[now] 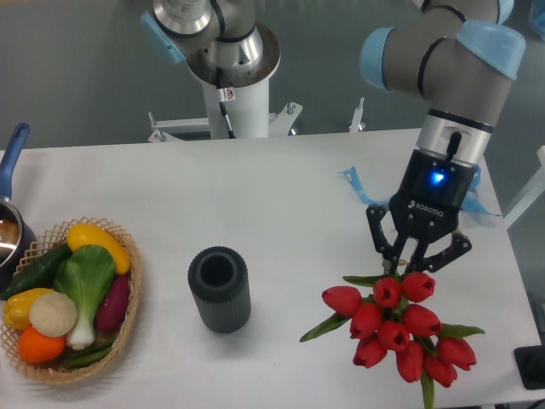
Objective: Insert the flowers into the vase
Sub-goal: 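Hold the red tulip bunch by the stems in the gripper, then lift the tulips and swing them over the dark grey vase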
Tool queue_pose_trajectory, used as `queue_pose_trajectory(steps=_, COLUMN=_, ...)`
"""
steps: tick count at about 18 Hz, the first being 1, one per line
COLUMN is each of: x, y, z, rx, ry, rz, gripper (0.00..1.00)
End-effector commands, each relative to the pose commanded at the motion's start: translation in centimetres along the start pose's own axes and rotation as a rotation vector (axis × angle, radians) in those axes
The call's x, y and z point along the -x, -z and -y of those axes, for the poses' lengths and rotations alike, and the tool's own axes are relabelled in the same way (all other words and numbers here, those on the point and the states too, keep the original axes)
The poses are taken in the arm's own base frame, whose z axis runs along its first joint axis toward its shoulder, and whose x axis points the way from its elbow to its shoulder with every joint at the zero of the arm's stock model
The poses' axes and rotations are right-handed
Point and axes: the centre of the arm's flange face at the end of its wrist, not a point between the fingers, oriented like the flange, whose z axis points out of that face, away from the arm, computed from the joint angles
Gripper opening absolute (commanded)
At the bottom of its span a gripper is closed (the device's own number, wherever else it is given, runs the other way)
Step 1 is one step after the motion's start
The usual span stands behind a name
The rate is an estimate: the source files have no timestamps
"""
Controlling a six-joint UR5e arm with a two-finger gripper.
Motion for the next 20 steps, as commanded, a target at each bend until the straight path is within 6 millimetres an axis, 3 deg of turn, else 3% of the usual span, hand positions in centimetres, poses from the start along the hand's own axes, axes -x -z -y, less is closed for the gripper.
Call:
queue_pose_trajectory(steps=10, x=-4.2, y=-1.2, z=2.9, rx=-0.264, ry=-0.014, rz=-0.214, gripper=0.16)
queue_pose_trajectory(steps=13, x=-5.7, y=-0.1, z=3.9, rx=-0.417, ry=-0.026, rz=-0.304, gripper=0.16)
queue_pose_trajectory(steps=16, x=-8.3, y=1.5, z=4.7, rx=-0.490, ry=-0.041, rz=-0.350, gripper=0.16)
queue_pose_trajectory(steps=17, x=-10.0, y=2.1, z=5.0, rx=-0.511, ry=-0.081, rz=-0.357, gripper=0.16)
queue_pose_trajectory(steps=20, x=-13.3, y=2.2, z=4.4, rx=-0.528, ry=-0.138, rz=-0.372, gripper=0.16)
